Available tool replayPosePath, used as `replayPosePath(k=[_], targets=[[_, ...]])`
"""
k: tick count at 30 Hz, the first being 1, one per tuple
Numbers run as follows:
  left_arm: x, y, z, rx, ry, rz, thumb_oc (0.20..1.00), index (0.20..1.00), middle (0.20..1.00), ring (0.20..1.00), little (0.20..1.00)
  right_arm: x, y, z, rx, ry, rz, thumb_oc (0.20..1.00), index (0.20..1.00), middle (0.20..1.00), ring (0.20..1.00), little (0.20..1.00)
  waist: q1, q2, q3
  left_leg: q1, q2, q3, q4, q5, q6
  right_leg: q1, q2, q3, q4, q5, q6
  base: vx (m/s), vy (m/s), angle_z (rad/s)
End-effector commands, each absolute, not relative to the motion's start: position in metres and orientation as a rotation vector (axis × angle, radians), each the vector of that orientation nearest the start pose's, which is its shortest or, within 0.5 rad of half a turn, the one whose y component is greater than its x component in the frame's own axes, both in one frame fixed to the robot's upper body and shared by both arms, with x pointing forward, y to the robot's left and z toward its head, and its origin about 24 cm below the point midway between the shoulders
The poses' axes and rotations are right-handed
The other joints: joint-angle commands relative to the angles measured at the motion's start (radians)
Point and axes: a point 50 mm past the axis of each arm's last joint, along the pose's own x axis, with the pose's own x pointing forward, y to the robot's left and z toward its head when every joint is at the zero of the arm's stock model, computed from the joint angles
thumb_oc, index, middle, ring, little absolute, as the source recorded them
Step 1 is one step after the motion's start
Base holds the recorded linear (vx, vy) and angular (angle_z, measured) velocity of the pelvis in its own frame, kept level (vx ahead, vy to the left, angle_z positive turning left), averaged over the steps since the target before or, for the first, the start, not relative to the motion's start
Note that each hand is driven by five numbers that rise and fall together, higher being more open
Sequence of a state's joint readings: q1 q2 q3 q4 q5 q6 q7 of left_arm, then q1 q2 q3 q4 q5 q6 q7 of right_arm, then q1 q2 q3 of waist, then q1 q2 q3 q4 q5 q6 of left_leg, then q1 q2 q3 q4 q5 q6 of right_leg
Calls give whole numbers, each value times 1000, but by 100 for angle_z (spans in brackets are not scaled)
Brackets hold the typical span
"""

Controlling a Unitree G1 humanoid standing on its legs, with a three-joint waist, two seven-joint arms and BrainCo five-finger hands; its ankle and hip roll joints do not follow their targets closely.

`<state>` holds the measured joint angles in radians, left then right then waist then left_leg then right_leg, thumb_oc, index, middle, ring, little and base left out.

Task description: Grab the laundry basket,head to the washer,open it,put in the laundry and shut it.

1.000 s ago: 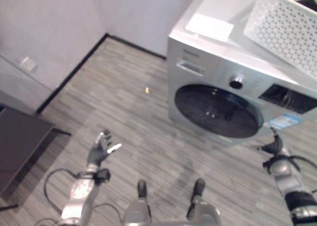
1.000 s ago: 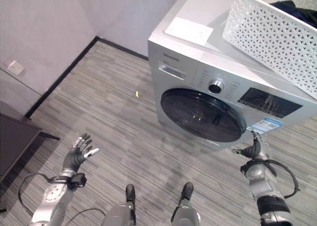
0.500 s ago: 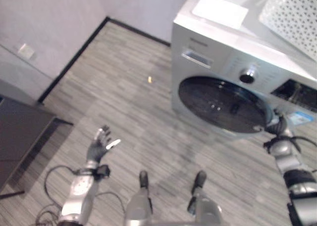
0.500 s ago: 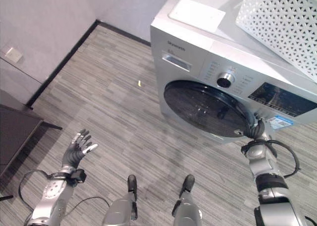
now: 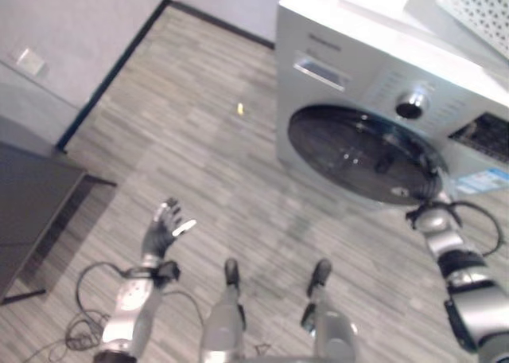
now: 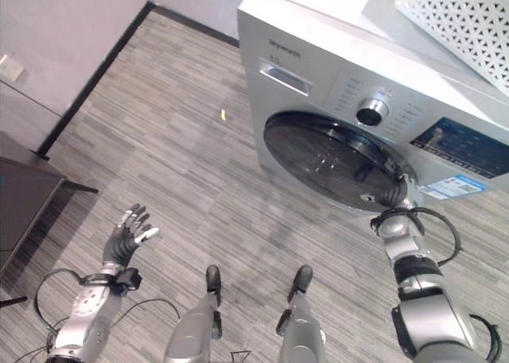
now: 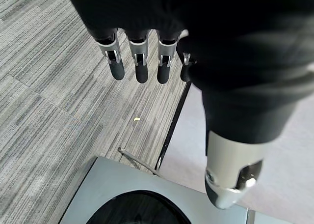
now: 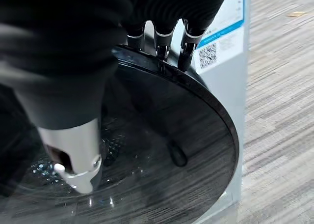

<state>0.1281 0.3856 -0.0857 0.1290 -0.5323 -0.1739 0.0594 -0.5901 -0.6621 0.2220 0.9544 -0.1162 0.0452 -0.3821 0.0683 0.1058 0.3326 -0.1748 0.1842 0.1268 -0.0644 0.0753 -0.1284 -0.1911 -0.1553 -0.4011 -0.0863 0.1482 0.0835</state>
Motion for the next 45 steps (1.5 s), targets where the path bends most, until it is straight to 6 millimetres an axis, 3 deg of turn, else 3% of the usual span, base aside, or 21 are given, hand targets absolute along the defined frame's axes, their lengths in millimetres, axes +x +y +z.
replayPosePath(k=[1,2,3,4,5,7,8,10,11,13,17,22,33,39,45], targets=[[234,213,40,-142,-60,37,1000,1000,1000,1000,1000,347,-280,55,-917,254,-300,1000,1000,1000,1000,1000,51,12,-3,9,36,3,14,-33,2,-43,-8,61,12,-101,9,-13,27,-4],[236,211,40,-147,-66,35,1000,1000,1000,1000,1000,350,-260,47,-895,236,-241,1000,1000,1000,1000,1000,53,16,-1,9,35,5,9,-30,2,-45,-10,60,11,-100,10,-3,20,-4],[236,211,40,-146,-65,36,1000,1000,1000,1000,1000,350,-259,47,-894,236,-240,1000,1000,1000,1000,1000,52,15,-2,9,35,5,9,-29,2,-45,-10,60,11,-100,10,3,30,-3],[238,208,41,-151,-70,36,1000,1000,1000,1000,1000,349,-232,36,-854,215,-160,1000,1000,1000,1000,1000,52,19,0,12,35,5,6,-30,3,-42,-10,60,11,-101,10,0,0,0],[238,208,41,-150,-70,37,1000,1000,1000,1000,1000,349,-232,35,-853,215,-159,1000,1000,1000,1000,1000,51,19,0,12,35,5,6,-30,3,-41,-10,60,11,-101,10,13,25,-4],[239,207,39,-153,-66,40,1000,1000,1000,1000,1000,343,-201,21,-813,198,-56,1000,1000,1000,1000,1000,49,20,-1,19,35,4,5,-32,5,-36,-10,59,11,-102,8,14,19,-6],[239,207,39,-152,-65,41,1000,1000,1000,1000,1000,343,-201,21,-813,199,-55,1000,1000,1000,1000,1000,48,20,-2,20,35,4,4,-32,5,-35,-10,59,11,-103,8,19,31,-9],[238,206,37,-149,-59,47,1000,1000,1000,1000,1000,332,-169,6,-745,188,46,1000,1000,1000,1000,1000,44,18,-6,31,34,1,0,-36,7,-23,-9,58,10,-105,8,21,37,-8],[238,206,37,-148,-58,48,1000,1000,1000,1000,1000,331,-168,5,-744,189,47,1000,1000,1000,1000,1000,44,17,-7,31,34,1,0,-36,7,-22,-9,58,10,-105,8,30,43,-13],[236,206,34,-138,-43,55,1000,1000,1000,1000,1000,318,-137,-6,-663,181,151,1000,1000,1000,1000,1000,42,11,-14,50,33,-2,-4,-44,11,-5,-9,54,10,-105,8,31,53,-12],[234,204,32,-136,-33,56,1000,1000,1000,1000,1000,314,-120,-8,-578,174,181,1000,1000,1000,1000,1000,43,5,-20,68,31,-2,-10,-49,15,9,-10,51,9,-105,9,11,50,-2],[232,202,28,-121,-15,51,1000,1000,1000,1000,1000,304,-85,-4,-444,136,290,1000,1000,1000,1000,1000,52,-13,-36,93,29,-2,-11,-61,20,39,-14,49,9,-105,12,17,46,-1],[228,205,25,-107,4,54,1000,1000,1000,1000,1000,295,-87,-15,-320,212,288,1000,1000,1000,1000,1000,68,-49,-68,122,9,0,-8,-65,33,75,-36,28,7,-85,16,0,31,7],[229,201,25,-106,6,9,1000,1000,1000,1000,1000,294,-60,-6,-19,228,385,1000,1000,1000,1000,1000,94,-60,-83,145,-2,2,-8,-75,39,93,-47,28,6,-81,23,1,26,4],[227,198,20,-121,22,-2,1000,1000,1000,1000,1000,290,-50,-2,186,240,411,1000,1000,1000,1000,1000,108,-66,-97,154,-10,-2,-8,-80,41,112,-59,17,5,-79,29,14,36,10]])
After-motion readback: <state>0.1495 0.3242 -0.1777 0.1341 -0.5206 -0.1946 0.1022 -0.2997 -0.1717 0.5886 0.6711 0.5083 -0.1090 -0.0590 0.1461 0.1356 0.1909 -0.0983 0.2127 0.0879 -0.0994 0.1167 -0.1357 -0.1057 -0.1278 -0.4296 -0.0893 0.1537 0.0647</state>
